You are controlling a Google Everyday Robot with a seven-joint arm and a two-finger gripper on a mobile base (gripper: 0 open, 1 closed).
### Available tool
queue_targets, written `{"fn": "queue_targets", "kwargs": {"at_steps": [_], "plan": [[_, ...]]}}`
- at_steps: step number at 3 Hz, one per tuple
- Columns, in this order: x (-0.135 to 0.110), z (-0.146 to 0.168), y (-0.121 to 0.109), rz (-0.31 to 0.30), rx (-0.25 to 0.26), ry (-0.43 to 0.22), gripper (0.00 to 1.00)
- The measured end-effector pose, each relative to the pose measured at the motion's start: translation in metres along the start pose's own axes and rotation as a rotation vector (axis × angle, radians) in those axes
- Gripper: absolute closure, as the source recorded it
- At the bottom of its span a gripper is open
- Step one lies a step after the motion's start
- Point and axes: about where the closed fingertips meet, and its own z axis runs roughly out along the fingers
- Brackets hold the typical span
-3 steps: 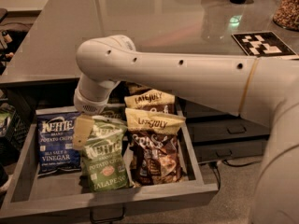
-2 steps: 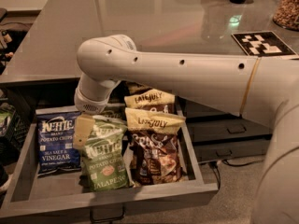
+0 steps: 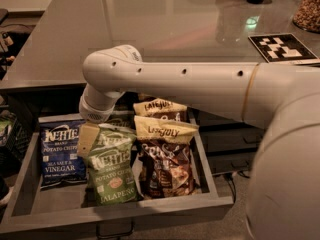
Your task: Pick blue chip bag from top drawer and place on counter
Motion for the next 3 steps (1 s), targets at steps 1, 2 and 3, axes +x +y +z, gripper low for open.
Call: {"fn": "queue_targets", "kwargs": {"at_steps": [1, 2, 3], "plan": [[0.004, 0.014, -0.017, 0.013, 0.011, 0.007, 0.00], [0.002, 0.028, -0.023, 0.023, -0.001, 0.006, 0.00], [-0.004, 0.039, -0.019, 0.018, -0.021, 0.012, 0.00]]}}
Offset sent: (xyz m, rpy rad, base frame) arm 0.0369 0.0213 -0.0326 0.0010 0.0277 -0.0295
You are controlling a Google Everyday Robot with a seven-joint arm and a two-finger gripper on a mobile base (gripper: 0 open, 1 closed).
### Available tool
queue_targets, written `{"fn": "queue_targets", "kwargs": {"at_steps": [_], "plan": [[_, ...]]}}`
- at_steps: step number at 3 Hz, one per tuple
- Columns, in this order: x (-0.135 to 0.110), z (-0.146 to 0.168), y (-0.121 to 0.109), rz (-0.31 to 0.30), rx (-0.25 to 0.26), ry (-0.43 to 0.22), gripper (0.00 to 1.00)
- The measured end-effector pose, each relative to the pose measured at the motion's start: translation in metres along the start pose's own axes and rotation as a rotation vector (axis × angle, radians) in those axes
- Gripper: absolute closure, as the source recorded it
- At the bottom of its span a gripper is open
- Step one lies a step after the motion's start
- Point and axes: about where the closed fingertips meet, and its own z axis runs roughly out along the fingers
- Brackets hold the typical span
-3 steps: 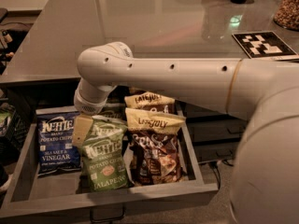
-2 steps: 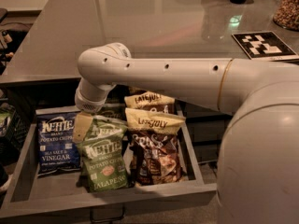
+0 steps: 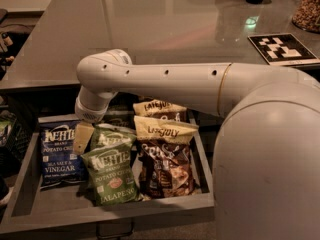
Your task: Pick blue chip bag from top drawer and place on counter
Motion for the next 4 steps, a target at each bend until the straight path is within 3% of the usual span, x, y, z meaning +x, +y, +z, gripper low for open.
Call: {"fn": "queue_targets", "kwargs": {"at_steps": [4], "plan": [[-0.032, 0.033, 0.008, -0.085, -0.078, 0.018, 0.00]]}}
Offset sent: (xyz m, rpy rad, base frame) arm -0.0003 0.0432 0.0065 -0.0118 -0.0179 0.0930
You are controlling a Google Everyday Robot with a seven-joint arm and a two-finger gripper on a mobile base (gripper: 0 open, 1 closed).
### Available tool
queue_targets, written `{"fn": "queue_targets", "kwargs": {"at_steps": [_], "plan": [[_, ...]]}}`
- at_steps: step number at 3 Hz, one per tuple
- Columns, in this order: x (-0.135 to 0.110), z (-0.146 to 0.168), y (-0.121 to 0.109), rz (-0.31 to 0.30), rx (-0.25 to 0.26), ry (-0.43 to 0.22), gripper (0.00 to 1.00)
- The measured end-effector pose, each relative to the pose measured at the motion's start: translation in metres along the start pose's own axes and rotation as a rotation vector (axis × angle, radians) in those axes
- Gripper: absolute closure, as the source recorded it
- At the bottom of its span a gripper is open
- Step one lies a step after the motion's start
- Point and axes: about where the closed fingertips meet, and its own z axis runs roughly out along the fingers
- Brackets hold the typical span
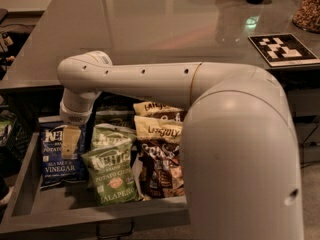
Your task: Pick blue chip bag from top drawer and place on counter
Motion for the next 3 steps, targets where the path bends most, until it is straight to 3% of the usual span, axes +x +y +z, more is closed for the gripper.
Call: {"fn": "queue_targets", "kwargs": {"at_steps": [1, 3], "plan": [[0.0006, 0.0087, -0.0018, -0.009, -0.018, 0.012, 0.00], [0.0013, 0.0152, 0.0001, -0.013, -0.030, 0.023, 0.41]]}}
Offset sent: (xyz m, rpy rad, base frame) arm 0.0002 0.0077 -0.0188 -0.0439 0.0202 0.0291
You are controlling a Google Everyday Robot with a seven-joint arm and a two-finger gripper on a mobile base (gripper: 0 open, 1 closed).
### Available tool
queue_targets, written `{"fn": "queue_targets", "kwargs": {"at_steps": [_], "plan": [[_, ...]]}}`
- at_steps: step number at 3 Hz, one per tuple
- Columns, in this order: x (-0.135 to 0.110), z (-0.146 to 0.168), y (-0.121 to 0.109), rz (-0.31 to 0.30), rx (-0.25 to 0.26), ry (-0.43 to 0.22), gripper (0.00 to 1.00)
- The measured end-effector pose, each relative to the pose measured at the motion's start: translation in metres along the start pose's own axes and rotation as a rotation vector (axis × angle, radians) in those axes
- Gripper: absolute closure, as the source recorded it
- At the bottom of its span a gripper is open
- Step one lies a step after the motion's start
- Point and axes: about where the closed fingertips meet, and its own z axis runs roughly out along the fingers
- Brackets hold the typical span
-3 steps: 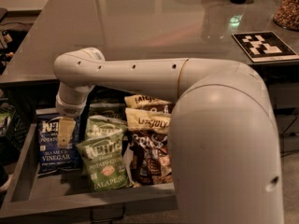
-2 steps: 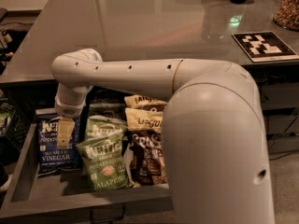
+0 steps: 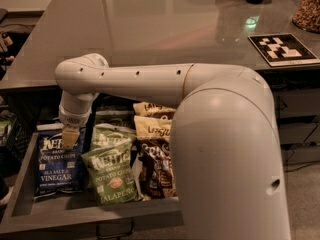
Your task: Pick blue chip bag from top drawer and place on counter
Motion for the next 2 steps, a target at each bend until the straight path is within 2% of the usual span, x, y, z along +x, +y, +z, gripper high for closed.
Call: {"fn": "queue_targets", "kwargs": {"at_steps": [2], "plan": [[0.0000, 0.0001, 0.0000, 0.000, 0.000, 0.000, 0.87]]}}
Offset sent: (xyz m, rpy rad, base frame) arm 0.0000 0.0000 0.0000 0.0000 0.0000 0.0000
